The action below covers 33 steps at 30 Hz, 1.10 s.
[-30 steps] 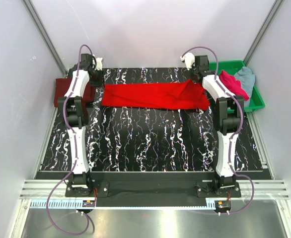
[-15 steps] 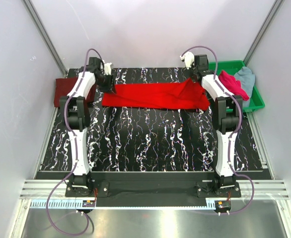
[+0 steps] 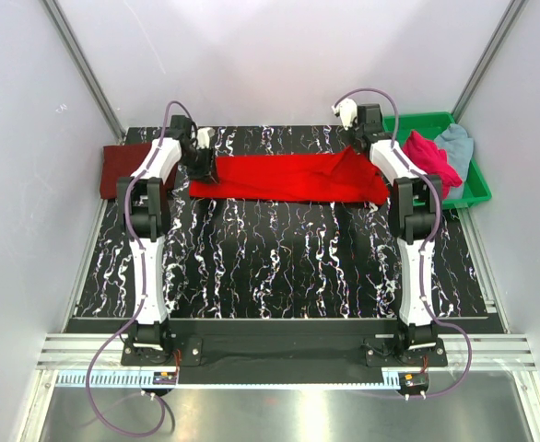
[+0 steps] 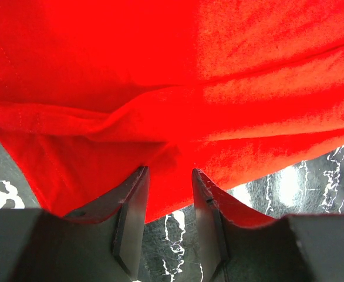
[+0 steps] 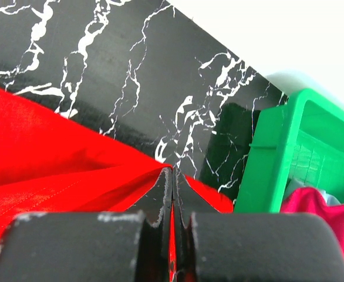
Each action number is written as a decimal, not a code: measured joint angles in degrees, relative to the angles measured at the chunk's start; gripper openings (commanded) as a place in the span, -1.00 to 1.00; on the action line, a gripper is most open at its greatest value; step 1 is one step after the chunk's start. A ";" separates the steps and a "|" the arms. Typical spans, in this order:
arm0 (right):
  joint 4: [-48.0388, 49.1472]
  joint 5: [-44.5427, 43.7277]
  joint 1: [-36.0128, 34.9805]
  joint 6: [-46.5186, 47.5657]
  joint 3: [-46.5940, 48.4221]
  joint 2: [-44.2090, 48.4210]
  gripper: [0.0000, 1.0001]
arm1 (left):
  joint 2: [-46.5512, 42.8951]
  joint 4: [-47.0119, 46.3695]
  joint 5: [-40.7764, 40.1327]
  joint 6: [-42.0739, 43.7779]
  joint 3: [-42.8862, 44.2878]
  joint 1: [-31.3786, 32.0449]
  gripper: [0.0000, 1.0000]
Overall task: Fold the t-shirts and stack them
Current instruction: Fold the tshirt
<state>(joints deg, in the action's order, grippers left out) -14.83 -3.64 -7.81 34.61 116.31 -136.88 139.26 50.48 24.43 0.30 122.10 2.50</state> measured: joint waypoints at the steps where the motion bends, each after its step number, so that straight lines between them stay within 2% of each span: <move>1: 0.11 -0.07 0.00 0.02 0.55 -0.50 -1.00 | 0.04 0.00 -0.02 -0.33 0.00 0.00 -0.17; 7: 0.70 -0.59 0.24 0.00 4.87 -3.65 -0.99 | 0.76 -0.17 -0.83 -0.90 0.00 0.26 -0.17; 8: 1.01 -0.85 0.37 -0.02 5.64 -4.26 -0.82 | 0.85 -0.20 -0.94 -0.90 0.00 0.33 -0.17; 9: 1.42 -1.33 0.50 -0.17 6.19 -4.70 -0.16 | 0.85 -0.22 -1.05 -0.90 0.00 0.42 -0.17; 10: 2.12 -1.88 0.68 -0.72 6.32 -5.01 0.03 | 0.85 -0.22 -1.16 -0.87 0.00 0.52 -0.17; 12: 2.73 -3.21 1.03 -0.94 6.32 -5.29 0.22 | 0.85 -0.35 -1.55 -0.85 0.00 0.79 -0.17; 16: 3.08 -4.33 1.57 -2.01 5.49 -4.66 0.36 | 0.85 -0.42 -2.45 -0.44 0.00 1.25 -0.16; 21: -0.31 -2.03 1.81 -4.63 0.66 0.87 0.38 | 0.85 -0.42 -2.91 0.17 0.00 1.46 -0.14; 28: -9.42 12.31 0.87 -11.23 0.24 9.68 0.38 | 0.83 -0.39 -3.21 0.90 0.00 1.62 -0.14; 33: -13.70 20.46 -2.12 -14.99 0.02 9.55 0.35 | 0.74 -0.35 -3.48 0.98 0.00 1.75 -0.14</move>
<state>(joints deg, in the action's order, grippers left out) -28.53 16.82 -9.93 19.62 116.33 -127.33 140.00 50.13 20.95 1.28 122.10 4.25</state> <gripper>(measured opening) 0.679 0.428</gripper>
